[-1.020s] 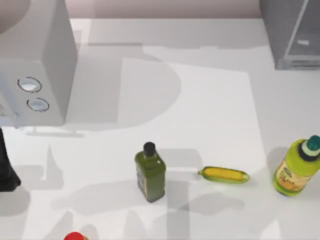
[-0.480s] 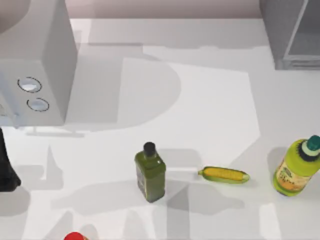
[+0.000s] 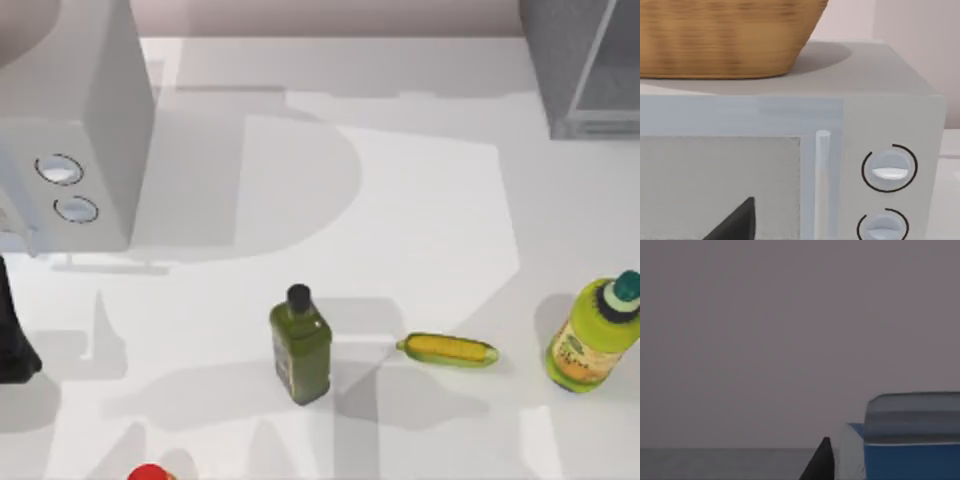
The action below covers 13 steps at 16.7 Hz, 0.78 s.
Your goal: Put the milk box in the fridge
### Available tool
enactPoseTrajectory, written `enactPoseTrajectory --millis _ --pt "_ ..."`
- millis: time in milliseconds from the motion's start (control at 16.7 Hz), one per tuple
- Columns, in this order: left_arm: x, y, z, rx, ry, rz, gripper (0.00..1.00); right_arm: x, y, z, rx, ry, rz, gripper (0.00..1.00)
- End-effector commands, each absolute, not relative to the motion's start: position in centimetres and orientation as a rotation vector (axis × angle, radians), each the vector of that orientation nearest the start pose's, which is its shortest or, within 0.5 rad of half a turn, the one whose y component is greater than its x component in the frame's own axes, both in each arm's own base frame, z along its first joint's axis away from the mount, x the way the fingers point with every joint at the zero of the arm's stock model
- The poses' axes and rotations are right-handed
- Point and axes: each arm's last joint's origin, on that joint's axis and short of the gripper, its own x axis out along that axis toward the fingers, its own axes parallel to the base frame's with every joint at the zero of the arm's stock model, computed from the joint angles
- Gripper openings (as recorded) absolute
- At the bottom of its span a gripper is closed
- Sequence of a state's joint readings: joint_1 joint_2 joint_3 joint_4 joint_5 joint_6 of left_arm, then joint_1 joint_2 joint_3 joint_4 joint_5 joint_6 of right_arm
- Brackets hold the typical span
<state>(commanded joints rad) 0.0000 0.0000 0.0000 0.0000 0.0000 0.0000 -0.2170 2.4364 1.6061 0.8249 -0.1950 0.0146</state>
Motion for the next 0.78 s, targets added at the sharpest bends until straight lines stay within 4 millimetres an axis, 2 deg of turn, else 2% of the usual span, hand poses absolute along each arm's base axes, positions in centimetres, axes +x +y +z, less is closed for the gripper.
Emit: enactPoseTrajectory --millis 660,780 --pt "10.57 -0.12 16.00 0.000 0.000 0.000 1.00 52.44 -10.28 12.94 0.006 0.007 0.006 0.98" --pt "10.57 -0.12 16.00 0.000 0.000 0.000 1.00 52.44 -10.28 12.94 0.006 0.007 0.006 1.00"
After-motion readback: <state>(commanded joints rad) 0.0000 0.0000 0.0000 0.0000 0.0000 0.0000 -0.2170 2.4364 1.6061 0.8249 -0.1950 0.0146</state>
